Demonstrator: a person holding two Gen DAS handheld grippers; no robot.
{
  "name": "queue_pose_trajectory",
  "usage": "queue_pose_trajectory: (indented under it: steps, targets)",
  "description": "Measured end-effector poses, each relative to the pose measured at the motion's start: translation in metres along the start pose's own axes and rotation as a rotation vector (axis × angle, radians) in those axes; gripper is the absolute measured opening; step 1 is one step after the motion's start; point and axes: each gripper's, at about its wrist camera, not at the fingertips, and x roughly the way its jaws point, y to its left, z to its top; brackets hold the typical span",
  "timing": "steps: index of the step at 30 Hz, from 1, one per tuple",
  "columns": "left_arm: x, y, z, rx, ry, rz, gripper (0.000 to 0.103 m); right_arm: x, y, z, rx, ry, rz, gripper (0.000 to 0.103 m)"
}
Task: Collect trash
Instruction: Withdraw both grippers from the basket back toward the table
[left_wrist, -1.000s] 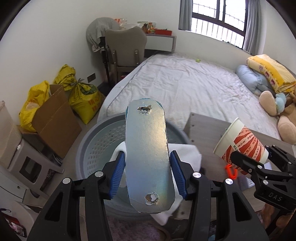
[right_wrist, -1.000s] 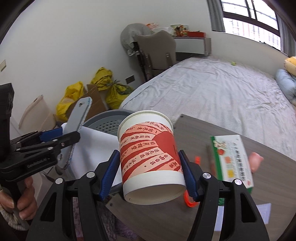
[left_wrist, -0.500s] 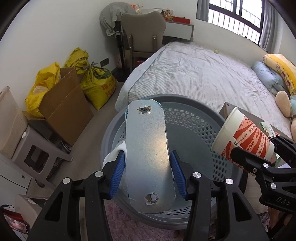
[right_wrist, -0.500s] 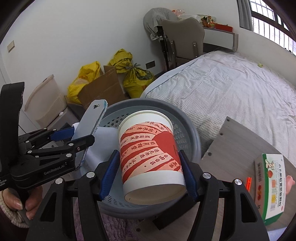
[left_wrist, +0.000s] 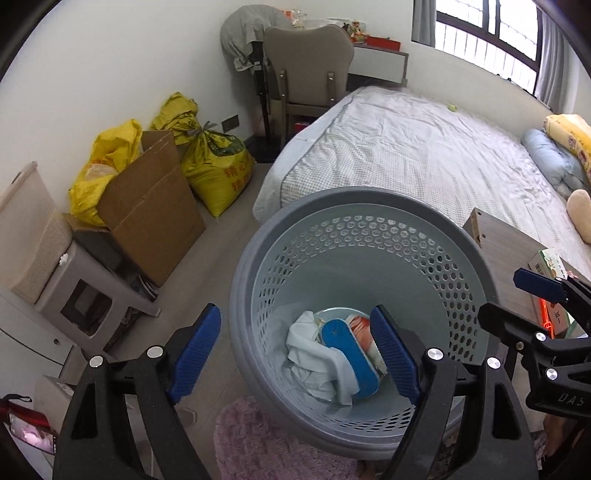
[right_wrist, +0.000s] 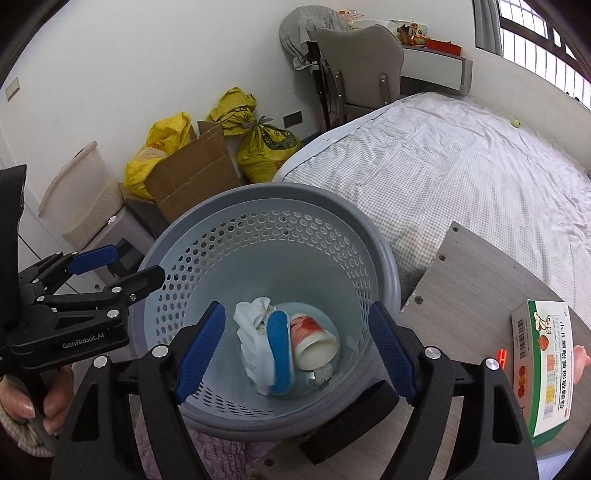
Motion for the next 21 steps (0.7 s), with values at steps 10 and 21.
queue_pose_trajectory:
  steps: [10, 21]
  targets:
    - [-0.009, 0.0, -0.009, -0.026, -0.013, 0.044, 0.088, -0.01, 0.002, -0.006, 0.008, -0.017, -0.026, 0.076]
    - [-0.023, -0.01, -0.017, -0.03, -0.029, 0.033, 0.088, -0.032, -0.008, -0.018, 0.044, -0.052, -0.05, 0.076]
